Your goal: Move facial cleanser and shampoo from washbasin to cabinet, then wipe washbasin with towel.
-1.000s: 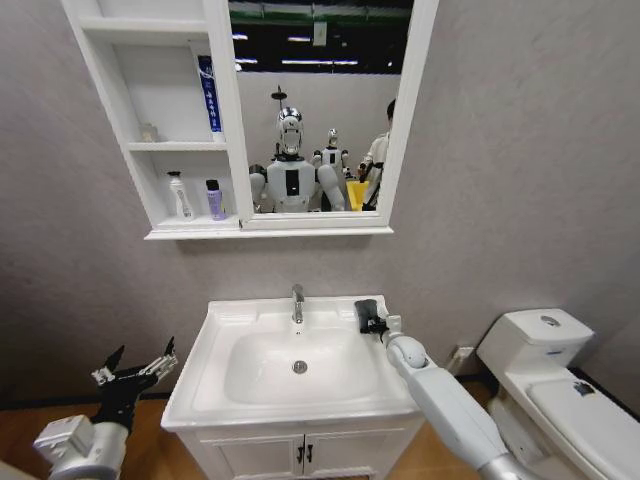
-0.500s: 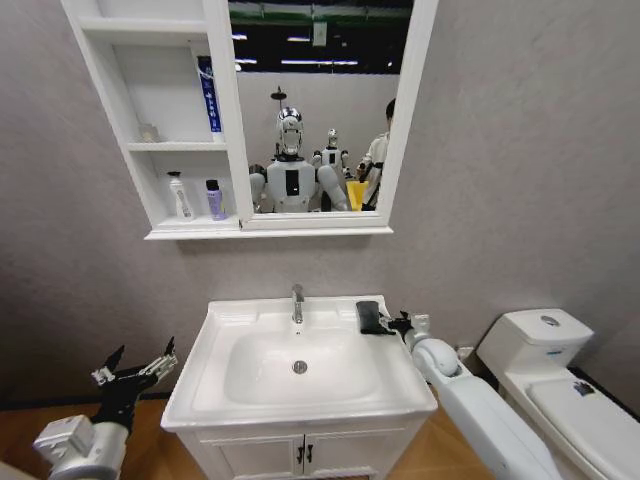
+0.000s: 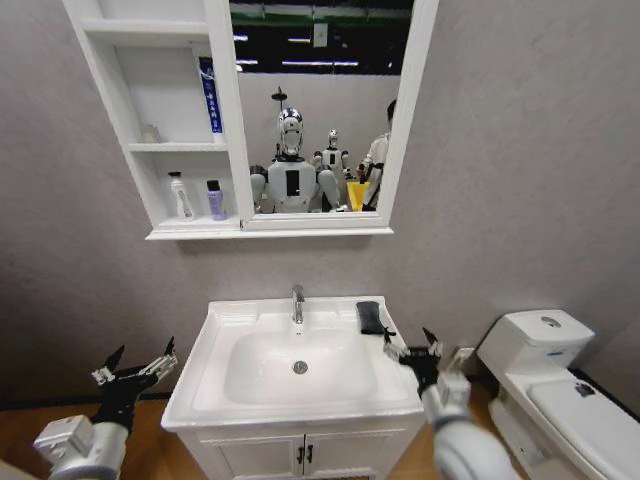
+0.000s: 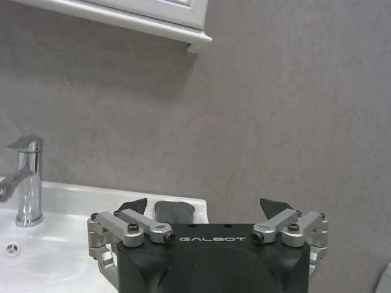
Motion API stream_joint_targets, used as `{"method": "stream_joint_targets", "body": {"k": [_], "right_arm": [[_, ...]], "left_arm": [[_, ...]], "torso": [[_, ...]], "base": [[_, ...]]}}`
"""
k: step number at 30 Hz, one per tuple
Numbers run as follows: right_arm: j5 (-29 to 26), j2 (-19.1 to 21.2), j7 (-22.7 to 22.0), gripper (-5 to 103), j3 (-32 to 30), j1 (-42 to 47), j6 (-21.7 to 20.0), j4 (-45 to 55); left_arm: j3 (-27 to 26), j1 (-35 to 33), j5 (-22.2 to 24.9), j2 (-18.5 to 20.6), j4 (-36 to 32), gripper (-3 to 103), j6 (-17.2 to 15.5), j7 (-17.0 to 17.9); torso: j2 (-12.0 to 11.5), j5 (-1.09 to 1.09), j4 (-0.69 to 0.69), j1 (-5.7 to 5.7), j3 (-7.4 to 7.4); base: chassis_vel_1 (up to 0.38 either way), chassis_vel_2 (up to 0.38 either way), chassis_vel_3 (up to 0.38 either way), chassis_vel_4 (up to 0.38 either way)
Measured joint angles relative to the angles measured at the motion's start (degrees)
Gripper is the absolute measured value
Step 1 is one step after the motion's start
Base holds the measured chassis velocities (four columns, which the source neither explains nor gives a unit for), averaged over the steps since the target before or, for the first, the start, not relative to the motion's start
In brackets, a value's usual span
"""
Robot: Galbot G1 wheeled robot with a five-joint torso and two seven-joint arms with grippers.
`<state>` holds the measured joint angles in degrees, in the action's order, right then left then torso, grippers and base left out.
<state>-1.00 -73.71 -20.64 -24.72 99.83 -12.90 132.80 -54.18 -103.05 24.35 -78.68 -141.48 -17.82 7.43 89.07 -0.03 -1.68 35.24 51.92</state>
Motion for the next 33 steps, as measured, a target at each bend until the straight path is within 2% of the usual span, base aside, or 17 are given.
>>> {"method": "stream_joint_targets", "body": {"k": [1, 2, 5, 16, 21, 23, 29, 33], "right_arm": [[0.0, 0.0, 0.0, 100, 0.0, 0.0, 0.0, 0.0], [2.48, -1.4, 0.38, 100, 0.54, 1.24, 0.98, -0.2], [3.18, -2.25, 0.43, 100, 1.49, 1.31, -0.11, 0.42], [2.48, -0.9, 0.23, 100, 1.5, 1.94, -1.3, 1.37], [2.53, -0.68, 0.23, 100, 2.38, 2.21, -1.3, 1.43], [2.58, -0.4, 0.31, 100, 2.64, 2.37, -1.32, 1.56], [2.62, 0.54, 0.48, 100, 3.03, 3.16, -1.35, 1.76], [3.27, 0.91, 0.9, 100, 3.66, 4.14, -1.32, 1.78]], "left_arm": [[0.0, 0.0, 0.0, 0.0, 0.0, 100, 0.0, 0.0], [0.0, 0.0, 0.0, 0.01, 0.0, 100, 0.0, 0.01], [0.0, 0.0, 0.0, 0.0, 0.0, 100, 0.0, 0.01], [0.0, 0.0, 0.0, 0.0, 0.0, 100, 0.0, 0.01], [0.0, -0.01, 0.0, 0.0, 0.01, 100, 0.0, 0.01], [0.0, -0.01, 0.0, 0.0, 0.0, 100, 0.0, 0.01], [0.0, 0.0, 0.0, 0.01, 0.0, 100, 0.0, 0.01], [0.0, 0.0, 0.0, 0.01, 0.0, 100, 0.0, 0.0]], "torso": [[0.0, 0.0, 0.0, 0.0, 0.0], [0.0, 0.01, 0.0, 0.0, 0.0], [-0.01, 0.01, 0.04, 0.01, 0.01], [-0.02, 0.02, 0.04, 0.05, 0.02], [-0.01, -0.01, 0.04, 0.01, 0.02], [-0.01, 0.06, 0.05, 0.0, 0.01], [-0.01, 0.0, 0.04, 0.01, 0.02], [-0.02, 0.06, 0.02, 0.03, 0.02]], "base": [[0.0, 0.0, 0.0, 0.0], [0.0, 0.0, 0.0, 0.0], [0.0, 0.0, 0.0, 0.0], [0.066, -0.079, -0.069, 0.072], [0.228, -0.204, -0.207, 0.195], [0.264, -0.24, -0.225, 0.238], [0.283, -0.289, -0.26, 0.264], [0.328, -0.32, -0.33, 0.316]]}}
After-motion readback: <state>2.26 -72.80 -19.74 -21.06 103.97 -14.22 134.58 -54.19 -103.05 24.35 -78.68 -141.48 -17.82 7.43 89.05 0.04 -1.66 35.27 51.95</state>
